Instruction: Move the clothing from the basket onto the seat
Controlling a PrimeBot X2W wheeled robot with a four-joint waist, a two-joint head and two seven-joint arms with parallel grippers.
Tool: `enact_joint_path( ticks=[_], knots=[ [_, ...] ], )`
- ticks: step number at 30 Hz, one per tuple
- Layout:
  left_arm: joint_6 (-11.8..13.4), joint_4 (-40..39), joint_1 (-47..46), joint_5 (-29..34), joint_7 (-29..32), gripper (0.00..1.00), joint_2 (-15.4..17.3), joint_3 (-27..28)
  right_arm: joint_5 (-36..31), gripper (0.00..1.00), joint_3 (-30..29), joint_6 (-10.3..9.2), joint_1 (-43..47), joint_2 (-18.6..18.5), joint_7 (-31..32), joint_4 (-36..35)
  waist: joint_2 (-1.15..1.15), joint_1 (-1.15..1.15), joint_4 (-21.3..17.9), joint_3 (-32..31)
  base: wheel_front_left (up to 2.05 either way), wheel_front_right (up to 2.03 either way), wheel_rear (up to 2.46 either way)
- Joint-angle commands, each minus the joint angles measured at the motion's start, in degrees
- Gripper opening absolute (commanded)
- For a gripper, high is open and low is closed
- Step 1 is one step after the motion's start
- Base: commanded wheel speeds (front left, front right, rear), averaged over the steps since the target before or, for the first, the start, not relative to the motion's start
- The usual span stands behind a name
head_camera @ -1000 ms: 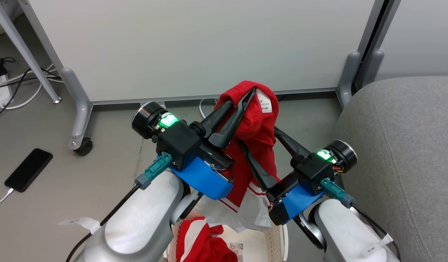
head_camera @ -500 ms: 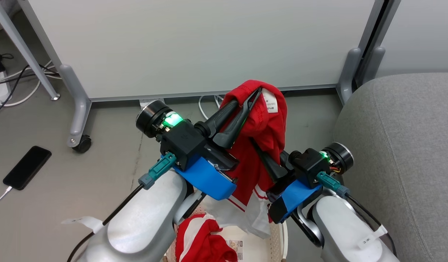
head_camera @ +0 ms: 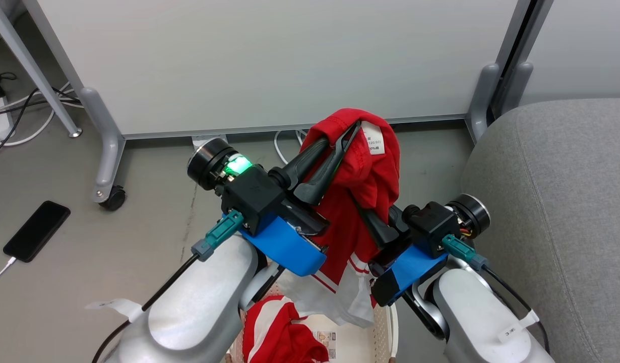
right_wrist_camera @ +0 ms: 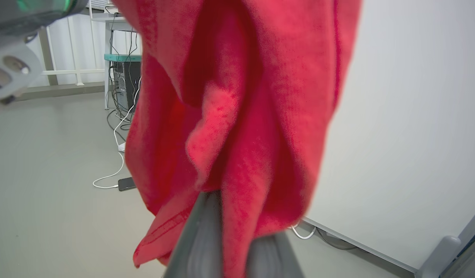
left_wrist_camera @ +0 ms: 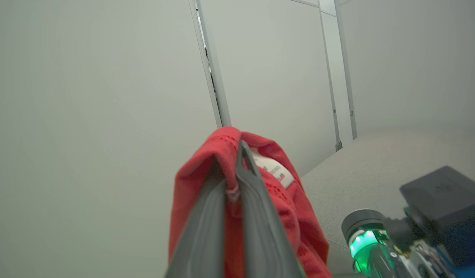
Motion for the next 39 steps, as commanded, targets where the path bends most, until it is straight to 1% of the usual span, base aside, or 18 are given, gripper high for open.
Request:
enact_joint_path(
  ticks=[1, 2, 3, 4, 12, 16, 22, 26, 30, 39],
  knots=[
    [-0.02, 0.41, -0.86, -0.1, -0.3, 0.0, 0.25, -0.05, 0.34, 0.0, -0.26, 0.03, -0.61, 0.12, -0.06, -0.58, 0.0, -0.01, 0.03, 0.02, 0.0, 0.0, 0.0],
    [-0.02, 0.52, -0.78, -0.25, -0.3, 0.0, 0.19, 0.13, 0.48, 0.0, -0.36, 0.03, -0.58, 0.12, -0.05, -0.64, 0.0, -0.01, 0.03, 0.05, 0.0, 0.0, 0.0],
    [-0.02, 0.92, -0.47, -0.69, -0.29, 0.47, 0.05, 0.08, 0.64, 0.0, -0.53, 0.03, -0.54, 0.12, -0.06, -0.78, 0.0, -0.01, 0.03, 0.05, 0.0, 0.0, 0.0],
    [-0.02, 1.16, -0.39, -0.76, -0.29, 1.0, 0.02, -0.19, 0.66, 0.0, -0.68, 0.03, -0.52, 0.11, -0.05, -0.89, 0.0, -0.01, 0.04, 0.12, 0.0, 0.0, 0.0],
    [-0.02, 1.93, -0.7, -0.87, -0.28, 1.0, 0.18, -0.66, 0.67, 0.0, -2.62, 0.03, -0.45, 0.11, -0.06, -1.56, 0.0, -0.01, -0.01, 0.91, 0.0, 0.0, 0.0],
    [-0.02, 2.15, 0.3, -0.65, -0.29, 1.0, 0.68, -0.78, 1.09, 0.0, -6.07, 0.03, 0.04, 0.09, -0.06, -2.28, 0.0, -0.01, -0.41, 1.34, 0.0, 0.0, 0.0],
    [-0.02, 2.05, 2.76, -0.34, -0.29, 1.0, 1.83, -0.24, 0.61, 0.0, -9.31, 0.03, 0.91, 0.08, -0.06, -3.37, 0.0, -0.01, -2.11, 1.98, 0.0, 0.0, 0.0],
    [-0.02, 1.49, 4.53, 0.2, -0.29, 1.0, 2.77, 0.54, 0.16, 0.0, -10.91, 0.03, 1.75, 0.08, -0.06, -4.41, 0.0, -0.01, -4.59, 2.72, 0.0, 0.0, 0.0],
    [-0.02, 0.99, 6.01, 1.02, -0.29, 1.0, 4.2, 1.42, -0.04, 0.0, -12.18, 0.03, 2.18, 0.07, -0.05, -5.63, 0.0, -0.01, -8.1, 3.93, 0.0, 0.0, 0.0],
    [-0.02, 0.47, 7.62, 1.84, -0.29, 1.0, 5.66, 1.64, -1.17, 0.0, -17.04, 0.03, 3.86, 0.09, -0.06, -9.03, 0.0, -0.01, -16.29, 5.78, 0.0, 0.0, 0.0]
  ],
)
